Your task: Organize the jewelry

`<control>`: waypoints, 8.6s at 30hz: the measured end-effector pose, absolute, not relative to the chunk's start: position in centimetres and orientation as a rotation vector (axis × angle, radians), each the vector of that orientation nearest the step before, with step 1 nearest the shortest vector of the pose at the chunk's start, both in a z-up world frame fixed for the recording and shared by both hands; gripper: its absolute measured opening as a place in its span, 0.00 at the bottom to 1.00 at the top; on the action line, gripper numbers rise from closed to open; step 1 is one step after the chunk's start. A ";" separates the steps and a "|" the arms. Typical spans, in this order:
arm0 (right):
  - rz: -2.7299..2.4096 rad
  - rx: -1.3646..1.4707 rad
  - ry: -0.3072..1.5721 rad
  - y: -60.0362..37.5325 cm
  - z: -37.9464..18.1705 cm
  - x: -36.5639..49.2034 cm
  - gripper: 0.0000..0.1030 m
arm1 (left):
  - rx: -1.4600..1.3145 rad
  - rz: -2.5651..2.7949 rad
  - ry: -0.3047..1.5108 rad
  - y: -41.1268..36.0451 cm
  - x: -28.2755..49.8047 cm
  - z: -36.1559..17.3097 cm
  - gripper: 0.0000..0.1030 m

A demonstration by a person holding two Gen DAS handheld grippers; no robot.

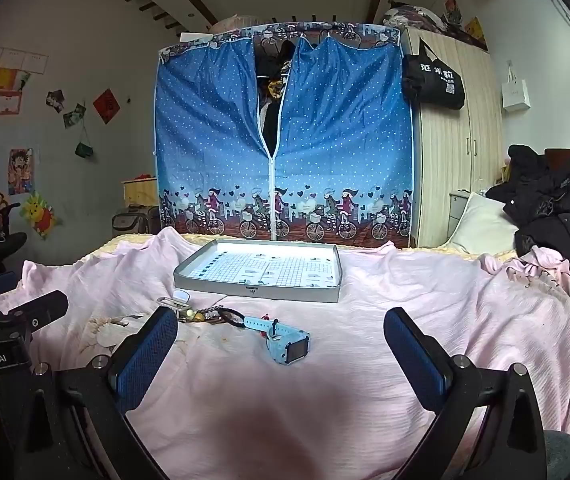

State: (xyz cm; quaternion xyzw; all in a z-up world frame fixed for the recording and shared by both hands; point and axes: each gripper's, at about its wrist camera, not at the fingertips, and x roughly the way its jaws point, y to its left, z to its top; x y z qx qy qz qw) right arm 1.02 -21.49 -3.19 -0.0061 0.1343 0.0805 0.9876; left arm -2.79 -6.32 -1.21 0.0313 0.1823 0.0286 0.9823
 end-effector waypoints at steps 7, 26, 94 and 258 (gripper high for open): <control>0.160 -0.007 0.272 -21.4 -3.0 1.1 1.00 | 0.040 -0.005 0.400 -0.7 0.0 -0.2 0.98; 0.170 0.008 0.276 -21.3 -3.2 0.9 1.00 | 0.057 -0.015 0.404 -0.8 0.1 -0.2 0.98; 0.258 0.306 0.747 -26.3 -5.0 9.2 1.00 | 0.004 -0.167 0.808 0.6 9.3 -2.3 0.98; 0.240 0.048 0.331 -23.0 -1.5 11.7 1.00 | -0.193 -0.194 0.546 4.6 14.7 2.5 0.98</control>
